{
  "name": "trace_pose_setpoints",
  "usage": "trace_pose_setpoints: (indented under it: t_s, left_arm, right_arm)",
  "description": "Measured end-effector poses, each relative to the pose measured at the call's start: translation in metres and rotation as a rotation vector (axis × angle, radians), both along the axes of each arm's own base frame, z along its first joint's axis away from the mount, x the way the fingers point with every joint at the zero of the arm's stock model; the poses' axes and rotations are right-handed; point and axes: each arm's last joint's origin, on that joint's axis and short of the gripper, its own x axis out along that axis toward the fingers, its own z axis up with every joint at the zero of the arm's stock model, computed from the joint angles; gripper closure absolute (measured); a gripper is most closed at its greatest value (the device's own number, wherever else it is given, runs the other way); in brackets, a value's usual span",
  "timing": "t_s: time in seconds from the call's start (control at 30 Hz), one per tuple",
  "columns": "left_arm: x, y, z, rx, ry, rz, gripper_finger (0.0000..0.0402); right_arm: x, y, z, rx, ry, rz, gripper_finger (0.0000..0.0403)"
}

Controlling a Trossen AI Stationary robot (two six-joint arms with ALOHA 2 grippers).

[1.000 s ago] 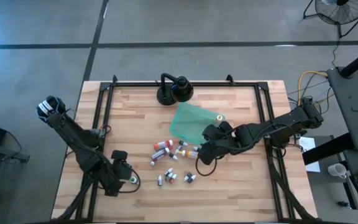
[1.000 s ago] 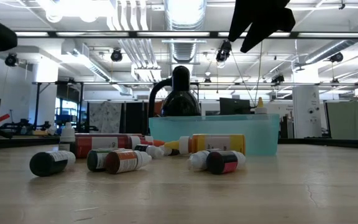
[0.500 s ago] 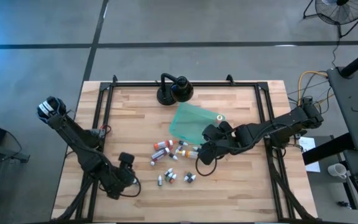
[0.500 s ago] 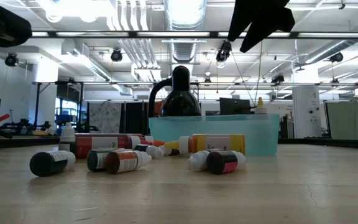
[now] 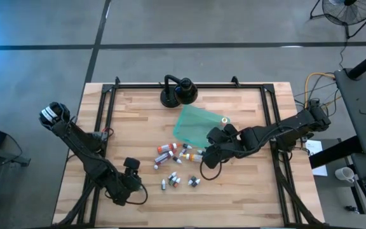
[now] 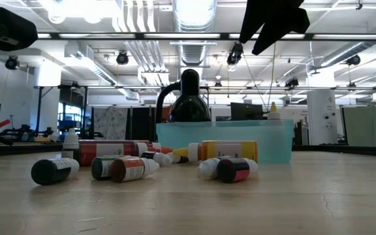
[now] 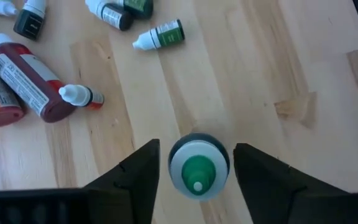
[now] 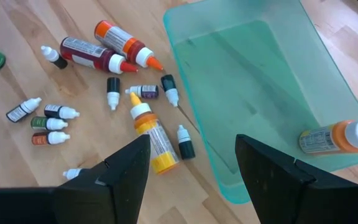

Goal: Pick & Place food coloring
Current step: Put the large green food coloring bottle into the bin

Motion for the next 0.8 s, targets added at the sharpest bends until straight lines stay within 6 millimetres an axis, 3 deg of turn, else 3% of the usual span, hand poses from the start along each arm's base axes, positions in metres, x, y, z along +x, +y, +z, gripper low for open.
trace_pose_setpoints:
  t_s: [0.23,0.5,0.63,0.8]
  left_arm:
    - [0.0,0.0,0.0,0.0,0.017,0.0,0.0287]
    - [0.001,0.004,0.004,-0.006,0.052,0.065,0.0303]
    - [0.008,0.017,0.015,-0.018,0.088,0.167,0.0304]
    - [0.031,0.049,0.043,-0.105,0.038,0.335,0.0305]
  right_arm:
    - [0.0,0.0,0.0,-0.005,0.003,0.008,0.0174]
    - [0.0,0.0,0.001,-0.007,0.002,0.013,0.0174]
    - [-0.003,0.002,0.006,-0.013,-0.009,0.036,0.0175]
    - [-0.018,0.002,0.023,-0.038,-0.055,0.039,0.0175]
